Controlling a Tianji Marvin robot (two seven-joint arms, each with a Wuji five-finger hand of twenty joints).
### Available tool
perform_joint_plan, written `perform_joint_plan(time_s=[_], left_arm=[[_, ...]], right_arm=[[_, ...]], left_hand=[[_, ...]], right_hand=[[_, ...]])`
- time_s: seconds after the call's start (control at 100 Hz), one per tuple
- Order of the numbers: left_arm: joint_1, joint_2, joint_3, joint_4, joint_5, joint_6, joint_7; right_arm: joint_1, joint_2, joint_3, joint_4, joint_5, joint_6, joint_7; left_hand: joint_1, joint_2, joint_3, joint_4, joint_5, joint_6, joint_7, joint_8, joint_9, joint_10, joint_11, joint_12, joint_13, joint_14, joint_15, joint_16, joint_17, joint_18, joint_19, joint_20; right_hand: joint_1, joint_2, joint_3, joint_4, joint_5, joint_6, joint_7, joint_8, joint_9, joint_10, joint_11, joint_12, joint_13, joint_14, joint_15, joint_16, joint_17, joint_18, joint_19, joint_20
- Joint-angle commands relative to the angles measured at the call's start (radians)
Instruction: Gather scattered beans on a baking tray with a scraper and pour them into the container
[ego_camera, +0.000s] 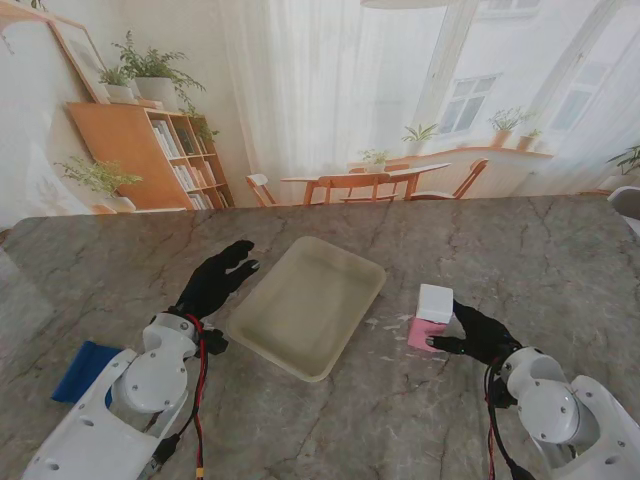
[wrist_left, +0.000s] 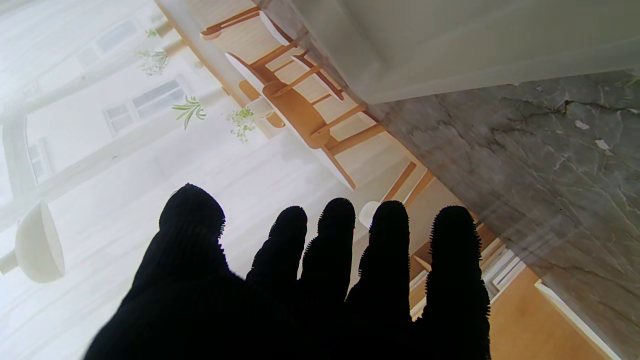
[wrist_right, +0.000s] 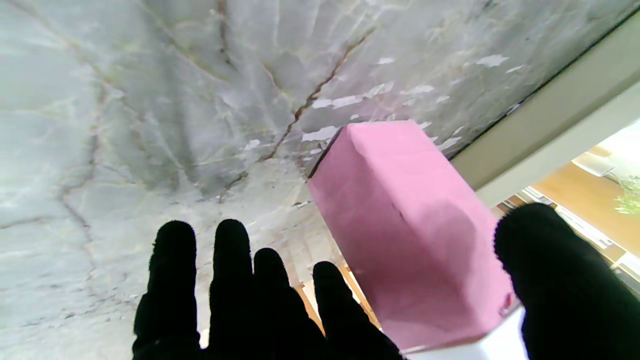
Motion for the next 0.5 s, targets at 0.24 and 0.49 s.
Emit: perform_joint_plan(time_s=[0.24,0.49], left_arm=[[0.014,0.000,-0.006,-0.010,0.017,0.006,0.000],[0.023,0.001,-0.014,-0.023,0.049,0.004,0.017]], right_arm=[[-0.147,0.022,0.149,-0.161,-0.169,-0.063,0.095],[-0.258,-0.002,0.250,-0.296,-0.291,-0.056,-0.036]], left_hand=[[0.025,0.053,-0.028,0.038,0.016,-0.009,0.003,0.005,-0.024,-0.004,-0.014,0.009,-0.005,0.001,0.006,0.006,-0.018,0.010,-0.023,0.021],[0.025,0.058,-0.027,0.038,0.010,-0.010,0.000,0.003,-0.041,-0.003,-0.021,0.002,-0.041,-0.011,-0.021,-0.019,-0.034,-0.005,-0.084,-0.011]], right_hand=[[0.020,-0.016,-0.002,0.044,0.023,-0.028,-0.011,0.027,0.011,-0.019,-0.026,-0.010,-0.015,0.014,-0.042,-0.024,0.002,0.014,-0.034,0.003],[0.087,-0.011,0.041,0.047,0.105,-0.047,0.036,0.019,0.080,-0.066,-0.002,-0.012,0.023,-0.006,-0.041,-0.033,0.025,0.000,-0.019,0.003]])
